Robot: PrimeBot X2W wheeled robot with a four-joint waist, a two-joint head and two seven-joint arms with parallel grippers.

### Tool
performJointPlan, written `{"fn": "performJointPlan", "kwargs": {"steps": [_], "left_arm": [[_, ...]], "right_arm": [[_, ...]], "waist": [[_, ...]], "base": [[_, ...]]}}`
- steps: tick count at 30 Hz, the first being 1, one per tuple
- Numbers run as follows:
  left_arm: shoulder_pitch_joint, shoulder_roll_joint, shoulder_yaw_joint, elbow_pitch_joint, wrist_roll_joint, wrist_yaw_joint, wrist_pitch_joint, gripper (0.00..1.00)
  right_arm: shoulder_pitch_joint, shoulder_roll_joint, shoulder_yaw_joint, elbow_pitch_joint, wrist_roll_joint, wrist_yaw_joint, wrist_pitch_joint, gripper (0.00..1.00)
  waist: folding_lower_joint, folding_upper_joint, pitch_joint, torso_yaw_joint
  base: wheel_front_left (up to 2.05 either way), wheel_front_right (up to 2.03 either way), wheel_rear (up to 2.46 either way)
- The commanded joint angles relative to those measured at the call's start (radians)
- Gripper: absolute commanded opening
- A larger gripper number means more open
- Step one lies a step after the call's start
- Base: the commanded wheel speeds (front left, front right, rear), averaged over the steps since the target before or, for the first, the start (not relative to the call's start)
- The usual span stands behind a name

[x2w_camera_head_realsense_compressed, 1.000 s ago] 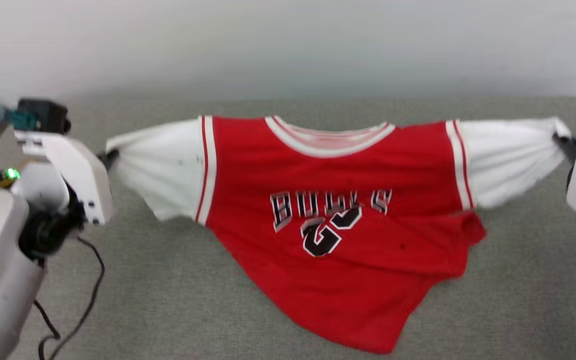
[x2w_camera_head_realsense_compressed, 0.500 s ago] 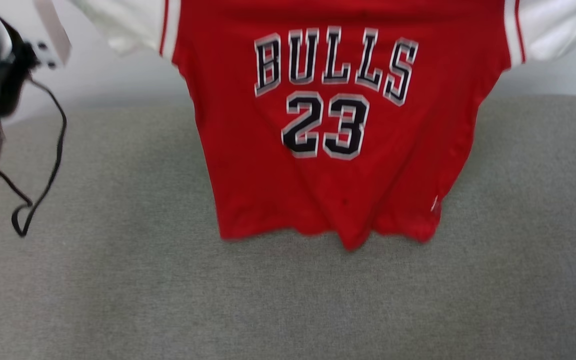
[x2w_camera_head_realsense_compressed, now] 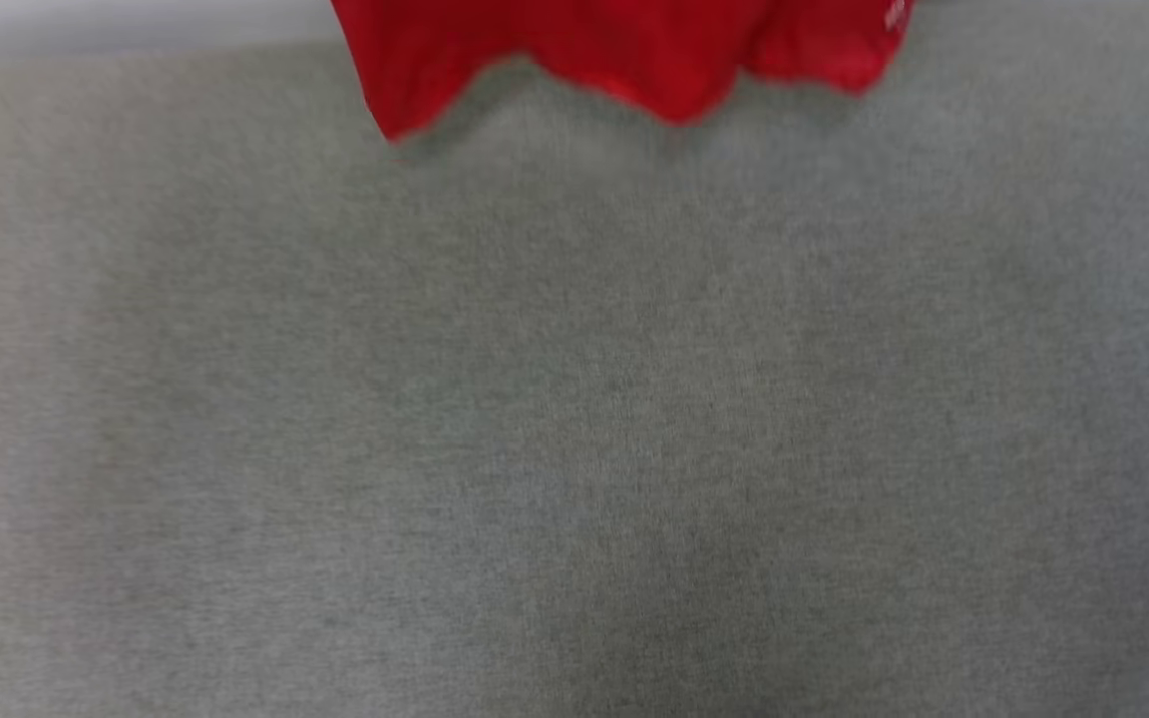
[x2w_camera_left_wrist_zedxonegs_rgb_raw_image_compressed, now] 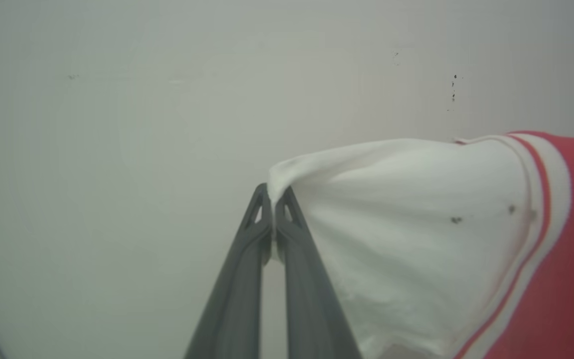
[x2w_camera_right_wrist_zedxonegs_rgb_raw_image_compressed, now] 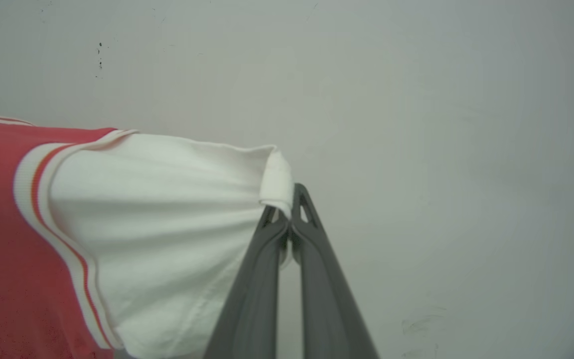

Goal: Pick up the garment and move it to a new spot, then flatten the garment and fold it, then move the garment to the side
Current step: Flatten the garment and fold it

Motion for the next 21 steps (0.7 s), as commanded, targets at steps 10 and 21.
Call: {"fn": "performJointPlan", "kwargs": {"steps": [10,21], "left_arm": [[-0.179,0.026,0.042,-0.063,0.026,0.051,-0.042,0.0],[-0.194,0.024,0.055,-0.05,0.02,0.059,-0.099,0.0]], "right_arm": [[-0.207,0.028,0.045,0.072,0.018,-0.001,-0.169,0.0],[-0.243,0.066,0.139,0.116,0.067,-0.001,-0.26,0.0]], "waist": [[-0.0001,0.0,0.291,-0.053],[-0.0001,0.0,0.408,-0.06]], "base": [[0.0,0.0,0.0],[0.0,0.0,0.0]]}}
